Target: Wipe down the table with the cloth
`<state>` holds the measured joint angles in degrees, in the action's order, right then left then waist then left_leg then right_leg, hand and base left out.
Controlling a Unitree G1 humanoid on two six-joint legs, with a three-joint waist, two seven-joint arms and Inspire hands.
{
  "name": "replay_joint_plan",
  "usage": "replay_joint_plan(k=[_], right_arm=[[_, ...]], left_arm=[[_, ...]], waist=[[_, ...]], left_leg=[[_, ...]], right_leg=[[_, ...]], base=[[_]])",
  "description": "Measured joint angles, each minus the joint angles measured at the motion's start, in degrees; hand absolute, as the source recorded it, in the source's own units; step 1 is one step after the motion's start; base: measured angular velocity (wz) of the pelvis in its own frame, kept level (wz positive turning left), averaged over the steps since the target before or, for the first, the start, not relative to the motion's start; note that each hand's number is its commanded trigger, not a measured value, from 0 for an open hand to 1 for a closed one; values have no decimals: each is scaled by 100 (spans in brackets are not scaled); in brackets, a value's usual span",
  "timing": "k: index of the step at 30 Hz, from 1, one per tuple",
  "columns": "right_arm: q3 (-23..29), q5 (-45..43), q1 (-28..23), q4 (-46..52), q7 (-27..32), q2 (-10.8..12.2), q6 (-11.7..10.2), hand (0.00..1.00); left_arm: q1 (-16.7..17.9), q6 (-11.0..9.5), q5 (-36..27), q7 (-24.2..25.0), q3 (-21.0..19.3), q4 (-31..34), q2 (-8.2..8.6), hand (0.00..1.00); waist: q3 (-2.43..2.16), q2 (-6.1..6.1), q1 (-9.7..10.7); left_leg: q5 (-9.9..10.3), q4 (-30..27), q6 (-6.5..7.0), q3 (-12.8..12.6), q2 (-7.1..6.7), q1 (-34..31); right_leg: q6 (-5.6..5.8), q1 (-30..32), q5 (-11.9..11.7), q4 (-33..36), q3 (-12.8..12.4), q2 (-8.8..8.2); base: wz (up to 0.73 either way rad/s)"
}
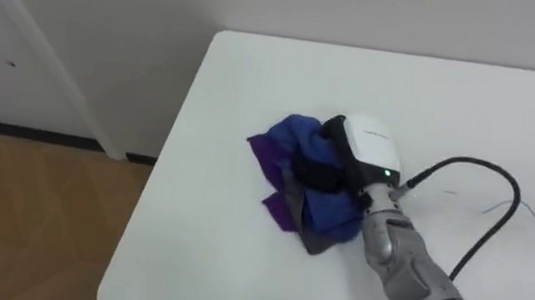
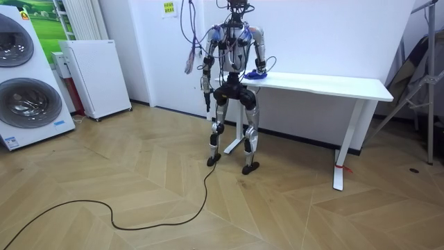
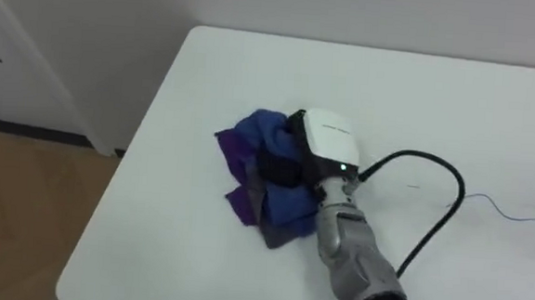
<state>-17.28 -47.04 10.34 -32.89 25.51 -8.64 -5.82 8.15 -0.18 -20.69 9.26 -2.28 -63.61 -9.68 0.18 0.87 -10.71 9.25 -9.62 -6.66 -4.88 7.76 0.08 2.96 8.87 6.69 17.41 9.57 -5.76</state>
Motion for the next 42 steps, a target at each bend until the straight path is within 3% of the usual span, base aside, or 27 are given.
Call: replay_joint_plan(k=[2, 5, 9, 13, 16, 18, 20, 21, 22, 23, 24, 25, 27, 29, 33, 34, 36, 39, 42], right_arm=[[479, 203, -710, -32, 561, -49, -458, 100], [1380, 832, -1847, -119, 1356, -263, -858, 100], [2641, 1882, -2543, -959, 1806, -682, -1189, 100], [2943, 2247, -2528, -1466, 1733, -965, -1181, 100], [2923, 2223, -2276, -1404, 1613, -928, -968, 100], [2752, 2158, -2090, -1065, 1512, -871, -518, 100], [2065, 1563, -1593, -274, 968, -689, 295, 100], [1444, 1186, -1292, 252, 556, -592, 606, 100], [1110, 1004, -1111, 483, 388, -542, 684, 100], [444, 617, -577, 741, 95, -414, 713, 100], [158, 453, -263, 781, -50, -298, 691, 100], [-169, 229, 285, 785, -274, -90, 571, 100], [-350, 168, 894, 790, -549, -1, 413, 100], [-345, 195, 999, 764, -664, -28, 425, 100], [-41, 180, 411, -29, -675, -177, 331, 100], [353, 507, 68, -258, -427, -186, -20, 100], [839, 916, -487, -475, 56, -330, -529, 100], [1627, 1296, -1075, -653, 517, -541, -811, 100], [2517, 1891, -1448, -1436, 848, -815, -946, 100]], left_arm=[[108, -9, 174, 16, -287, -7, -6, 0], [172, -75, 683, -106, -1030, -211, -137, 0], [532, -106, 1162, -351, -1483, -257, -356, 0], [708, -104, 1400, -364, -1427, -228, -468, 0], [673, -98, 1332, -351, -1125, -226, -459, 0], [553, -92, 1335, -351, -938, -227, -372, 0], [354, -56, 1224, -351, -656, -272, -208, 0], [207, -12, 1182, -351, -419, -281, -166, 0], [128, 5, 1137, -344, -270, -283, -161, 0], [-23, 27, 1072, -337, -34, -314, -150, 0], [-98, 26, 963, -331, 27, -334, -136, 0], [-229, 30, 796, -277, 44, -355, -100, 0], [-176, 31, 481, -103, 16, -275, -82, 0], [87, 36, 224, -64, -3, -215, -98, 0], [710, 174, 252, -16, -297, -165, -100, 0], [886, 211, 257, -16, -420, -176, -100, 0], [1081, 240, 420, -34, -702, -386, -204, 0], [1092, 238, 805, -122, -1124, -428, -300, 0], [1015, 219, 1101, -240, -1332, -457, -369, 0]], waist=[[-10, -134, 411], [-22, -315, 540], [-78, -389, 626], [-113, -387, 683], [-126, -342, 692], [-118, -308, 542], [-90, -257, 291], [-77, -245, 220], [-74, -238, 180], [-47, -225, 43], [-5, -208, -10], [54, -202, -52], [55, -187, -291], [35, -216, -387], [10, -259, -334], [18, -226, -230], [26, -234, 87], [12, -278, 344], [-62, -341, 506]], left_leg=[[-43, 3, 69, -80, -68, 94], [-37, 14, 95, -375, -126, 275], [132, -38, 253, -595, -171, 366], [244, -158, 296, -602, -193, 339], [246, -142, 300, -603, -192, 422], [252, -78, 299, -596, -182, 479], [262, 7, 295, -441, -170, 522], [275, -3, 272, -363, -163, 479], [278, -12, 267, -310, -162, 442], [275, 1, 255, -214, -157, 413], [272, 1, 251, -125, -159, 406], [247, -2, 233, 64, -168, 355], [157, 19, 230, 377, -168, 231], [145, 23, 224, 392, -167, 199], [133, -10, 242, 323, -186, 178], [133, -13, 244, 320, -211, 227], [129, -4, 256, 186, -320, 366], [168, -5, 343, -79, -360, 385], [216, -22, 435, -199, -410, 499]], right_leg=[[87, -371, 54, -307, 16, -28], [132, -784, 75, -553, 3, -36], [147, -993, 79, -688, 70, -28], [148, -1034, 78, -667, 114, -29], [126, -1094, 46, -666, 210, -16], [83, -1009, -17, -635, 150, 31], [-27, -783, -171, -574, 149, 138], [-86, -695, -227, -571, 157, 189], [-112, -651, -244, -568, 156, 212], [-138, -576, -257, -572, 144, 275], [-133, -565, -243, -573, 147, 301], [-156, -557, -213, -577, 157, 340], [-228, -575, -171, -582, 349, 333], [-233, -580, -122, -580, 414, 315], [-198, -648, -95, -578, 528, 246], [-186, -700, -87, -587, 561, 211], [0, -967, 34, -703, 639, 87], [54, -1115, 83, -780, 630, 30], [109, -1242, 119, -749, 604, -38]], base=[[79], [42], [6], [-5], [-13], [-59], [-101], [-73], [-46], [-27], [-6], [40], [66], [37], [35], [33], [36], [29], [-2]])
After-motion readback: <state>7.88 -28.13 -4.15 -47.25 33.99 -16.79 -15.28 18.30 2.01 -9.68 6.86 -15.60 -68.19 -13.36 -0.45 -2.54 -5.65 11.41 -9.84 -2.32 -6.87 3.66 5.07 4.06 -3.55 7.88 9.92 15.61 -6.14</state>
